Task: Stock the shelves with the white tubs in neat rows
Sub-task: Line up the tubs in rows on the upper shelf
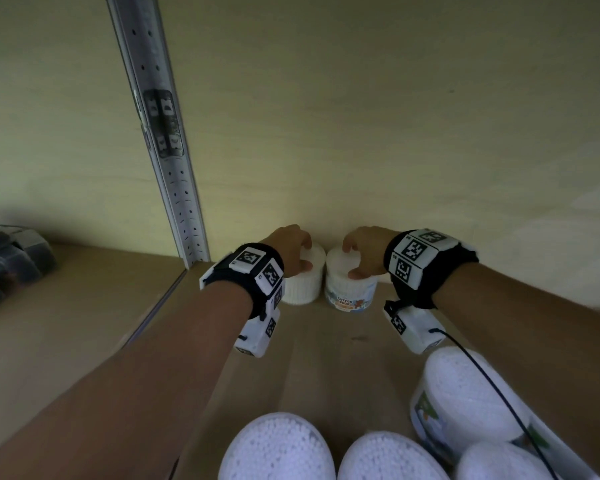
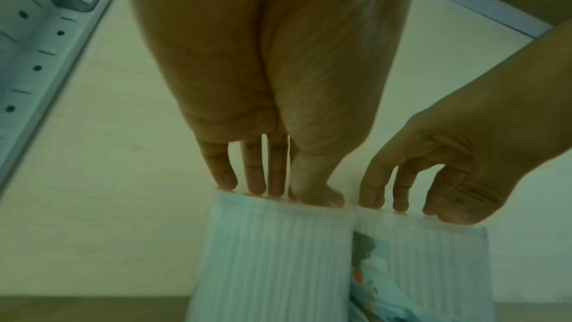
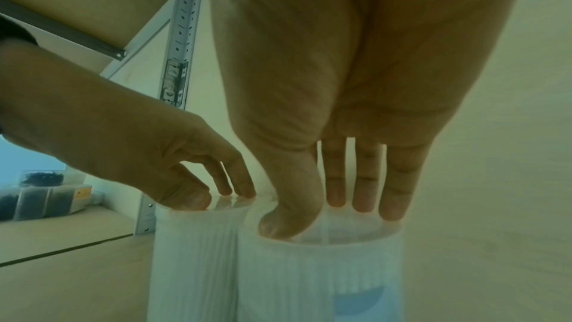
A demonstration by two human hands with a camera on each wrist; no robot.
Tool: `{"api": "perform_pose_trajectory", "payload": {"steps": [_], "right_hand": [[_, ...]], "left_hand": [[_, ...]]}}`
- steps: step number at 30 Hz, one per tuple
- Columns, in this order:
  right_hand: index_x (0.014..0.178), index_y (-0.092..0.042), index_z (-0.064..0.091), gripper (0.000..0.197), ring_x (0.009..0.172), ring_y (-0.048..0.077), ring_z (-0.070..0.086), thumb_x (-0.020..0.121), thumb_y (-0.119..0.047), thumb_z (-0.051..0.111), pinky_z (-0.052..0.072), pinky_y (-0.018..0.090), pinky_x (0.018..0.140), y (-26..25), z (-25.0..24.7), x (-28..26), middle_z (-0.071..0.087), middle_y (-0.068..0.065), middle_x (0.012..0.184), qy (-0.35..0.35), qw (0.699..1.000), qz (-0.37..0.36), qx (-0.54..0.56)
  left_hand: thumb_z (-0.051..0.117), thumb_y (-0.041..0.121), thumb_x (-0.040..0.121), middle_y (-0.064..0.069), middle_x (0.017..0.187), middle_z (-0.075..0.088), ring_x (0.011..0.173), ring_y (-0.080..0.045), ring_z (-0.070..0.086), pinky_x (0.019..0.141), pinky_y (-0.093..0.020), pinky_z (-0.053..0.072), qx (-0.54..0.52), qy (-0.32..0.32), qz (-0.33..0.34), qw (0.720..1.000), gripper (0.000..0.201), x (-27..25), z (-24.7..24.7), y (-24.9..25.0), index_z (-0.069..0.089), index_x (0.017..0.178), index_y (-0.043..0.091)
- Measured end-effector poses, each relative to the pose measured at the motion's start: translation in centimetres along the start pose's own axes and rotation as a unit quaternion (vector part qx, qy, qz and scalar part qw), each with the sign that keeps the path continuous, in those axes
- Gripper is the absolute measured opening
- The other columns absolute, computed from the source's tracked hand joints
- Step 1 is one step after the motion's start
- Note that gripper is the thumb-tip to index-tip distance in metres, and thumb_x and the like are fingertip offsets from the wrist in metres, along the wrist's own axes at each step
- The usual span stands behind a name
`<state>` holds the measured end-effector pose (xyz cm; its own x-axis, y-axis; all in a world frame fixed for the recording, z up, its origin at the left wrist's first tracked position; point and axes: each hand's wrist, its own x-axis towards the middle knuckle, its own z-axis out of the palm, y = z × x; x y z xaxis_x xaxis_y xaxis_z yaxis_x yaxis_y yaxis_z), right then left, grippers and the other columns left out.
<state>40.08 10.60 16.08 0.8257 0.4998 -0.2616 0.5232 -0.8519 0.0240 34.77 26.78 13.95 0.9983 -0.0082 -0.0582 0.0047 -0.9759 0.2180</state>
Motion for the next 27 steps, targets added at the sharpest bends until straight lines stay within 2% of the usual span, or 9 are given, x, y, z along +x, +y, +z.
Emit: {"api": "perform_pose_trajectory", "payload": {"steps": [10, 17, 20, 22, 27], "right_hand": [[0.143, -0.007, 0.039, 0.064, 0.132, 0.028, 0.044, 0.090, -0.031, 0.064, 0.037, 0.035, 0.107, 0.4, 0.6, 0.7, 0.041, 0.012, 0.146, 0.019, 0.999, -0.018, -0.019], [0.136, -0.011, 0.046, 0.060, 0.124, 0.029, 0.050, 0.085, -0.033, 0.069, 0.043, 0.039, 0.105, 0.8, 1.2, 1.9, 0.048, 0.010, 0.138, 0.023, 0.999, -0.012, -0.039], [0.130, -0.013, 0.050, 0.061, 0.115, 0.028, 0.057, 0.077, -0.030, 0.076, 0.049, 0.042, 0.100, 0.7, 1.3, 2.2, 0.053, 0.009, 0.131, 0.016, 0.999, -0.011, -0.051], [0.127, -0.014, 0.053, 0.061, 0.112, 0.028, 0.059, 0.073, -0.029, 0.078, 0.052, 0.043, 0.096, 0.8, 1.3, 2.5, 0.056, 0.008, 0.127, 0.019, 0.998, -0.010, -0.059], [0.133, -0.019, 0.046, 0.070, 0.121, 0.028, 0.053, 0.072, -0.029, 0.079, 0.048, 0.040, 0.099, 1.3, 1.9, 3.2, 0.048, 0.006, 0.136, 0.014, 0.998, -0.011, -0.058]], "left_hand": [[0.057, 0.026, 0.093, -0.012, 0.138, 0.042, 0.127, -0.028, 0.043, 0.103, -0.033, 0.035, -0.004, -0.005, -0.001, 1.000, 0.048, -0.3, 0.0, 0.2, 0.045, 0.137, 0.011], [0.057, 0.020, 0.093, -0.010, 0.142, 0.040, 0.130, -0.027, 0.042, 0.106, -0.034, 0.034, -0.021, -0.017, -0.009, 1.000, 0.045, -0.6, -0.3, 0.4, 0.046, 0.137, 0.014], [0.057, 0.012, 0.093, -0.008, 0.143, 0.041, 0.130, -0.026, 0.043, 0.104, -0.034, 0.036, -0.025, -0.024, -0.003, 0.999, 0.044, -0.6, -0.2, 0.3, 0.047, 0.135, 0.017], [0.053, 0.002, 0.091, -0.006, 0.145, 0.040, 0.131, -0.026, 0.043, 0.102, -0.033, 0.038, -0.025, -0.032, 0.006, 0.999, 0.047, -0.7, -0.4, 0.2, 0.048, 0.134, 0.020], [0.042, -0.014, 0.082, -0.008, 0.146, 0.040, 0.134, -0.026, 0.041, 0.095, -0.030, 0.037, -0.024, -0.046, 0.040, 0.998, 0.057, -1.0, -1.1, 0.6, 0.054, 0.128, 0.019]]}}
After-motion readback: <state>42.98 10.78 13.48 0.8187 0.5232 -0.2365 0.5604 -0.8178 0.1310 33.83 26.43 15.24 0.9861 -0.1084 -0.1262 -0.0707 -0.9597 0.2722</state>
